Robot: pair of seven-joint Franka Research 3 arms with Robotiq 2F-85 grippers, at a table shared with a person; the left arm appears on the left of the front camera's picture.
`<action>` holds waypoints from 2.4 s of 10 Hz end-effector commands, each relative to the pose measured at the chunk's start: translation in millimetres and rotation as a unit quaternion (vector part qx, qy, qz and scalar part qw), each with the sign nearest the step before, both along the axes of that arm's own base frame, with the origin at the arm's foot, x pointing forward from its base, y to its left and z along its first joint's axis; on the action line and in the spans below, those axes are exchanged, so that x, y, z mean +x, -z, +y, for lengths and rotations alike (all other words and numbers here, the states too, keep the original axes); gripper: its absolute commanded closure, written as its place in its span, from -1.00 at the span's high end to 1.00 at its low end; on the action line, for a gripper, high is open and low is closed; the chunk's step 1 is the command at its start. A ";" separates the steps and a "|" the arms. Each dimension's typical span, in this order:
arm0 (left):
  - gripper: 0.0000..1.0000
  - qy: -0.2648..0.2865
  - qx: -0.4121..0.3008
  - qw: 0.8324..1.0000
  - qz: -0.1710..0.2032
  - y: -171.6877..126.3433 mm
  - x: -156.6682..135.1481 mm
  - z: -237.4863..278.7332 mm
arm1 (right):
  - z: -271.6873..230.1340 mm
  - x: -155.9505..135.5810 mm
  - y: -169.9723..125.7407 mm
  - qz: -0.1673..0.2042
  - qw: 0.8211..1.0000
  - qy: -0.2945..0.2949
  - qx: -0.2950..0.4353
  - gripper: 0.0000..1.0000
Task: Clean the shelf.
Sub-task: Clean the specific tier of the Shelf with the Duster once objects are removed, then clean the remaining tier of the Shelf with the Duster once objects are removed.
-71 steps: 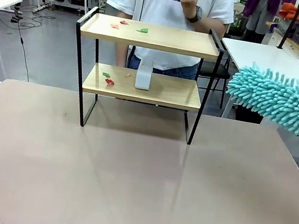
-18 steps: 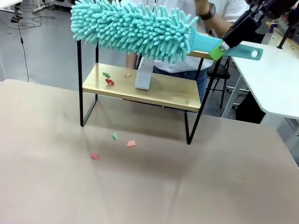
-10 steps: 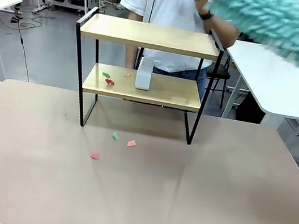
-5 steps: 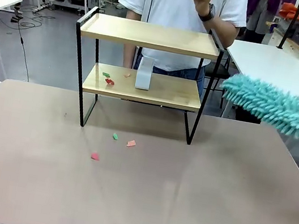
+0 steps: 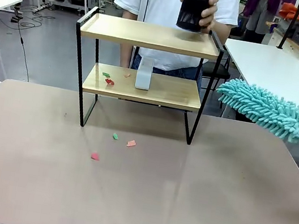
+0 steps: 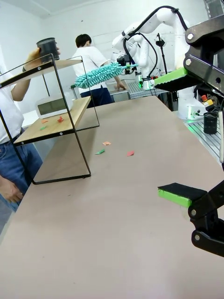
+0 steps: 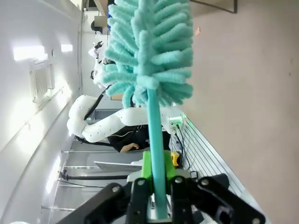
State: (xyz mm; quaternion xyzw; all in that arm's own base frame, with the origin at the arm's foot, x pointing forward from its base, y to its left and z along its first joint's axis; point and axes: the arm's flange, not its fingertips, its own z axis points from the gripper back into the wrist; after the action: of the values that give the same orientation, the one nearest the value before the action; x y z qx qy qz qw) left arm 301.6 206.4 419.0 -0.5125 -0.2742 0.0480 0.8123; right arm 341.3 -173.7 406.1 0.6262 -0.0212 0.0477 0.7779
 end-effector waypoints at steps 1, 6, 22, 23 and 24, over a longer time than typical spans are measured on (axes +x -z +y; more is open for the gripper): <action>1.00 0.000 -0.007 1.000 -0.018 0.6 0.5 -1.5 | -1.7 -0.8 -3.7 -0.010 1.000 -0.006 -0.004 -0.86; 1.00 0.000 -0.007 1.000 -0.018 0.6 0.5 -1.5 | -1.7 -0.8 -3.7 -0.010 1.000 -0.006 -0.004 -0.86; 1.00 0.000 -0.007 1.000 -0.018 0.6 0.5 -1.5 | 19.1 -37.9 -22.3 -0.003 0.999 0.017 -0.042 -0.75; 1.00 0.000 -0.007 1.000 -0.018 0.6 0.5 -1.5 | 31.7 -79.4 -42.6 -0.020 0.998 0.018 -0.061 -0.75; 1.00 0.000 -0.007 1.000 -0.018 0.6 0.5 -1.5 | 39.7 -101.0 -48.4 -0.021 0.995 0.004 -0.095 -0.75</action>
State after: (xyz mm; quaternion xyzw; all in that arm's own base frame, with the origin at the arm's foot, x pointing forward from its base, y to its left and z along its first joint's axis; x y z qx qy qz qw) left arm 301.6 206.5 419.3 -0.5124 -0.2745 0.0479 0.8123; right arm 280.2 -157.3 434.6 0.5827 -0.0299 0.0652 0.8095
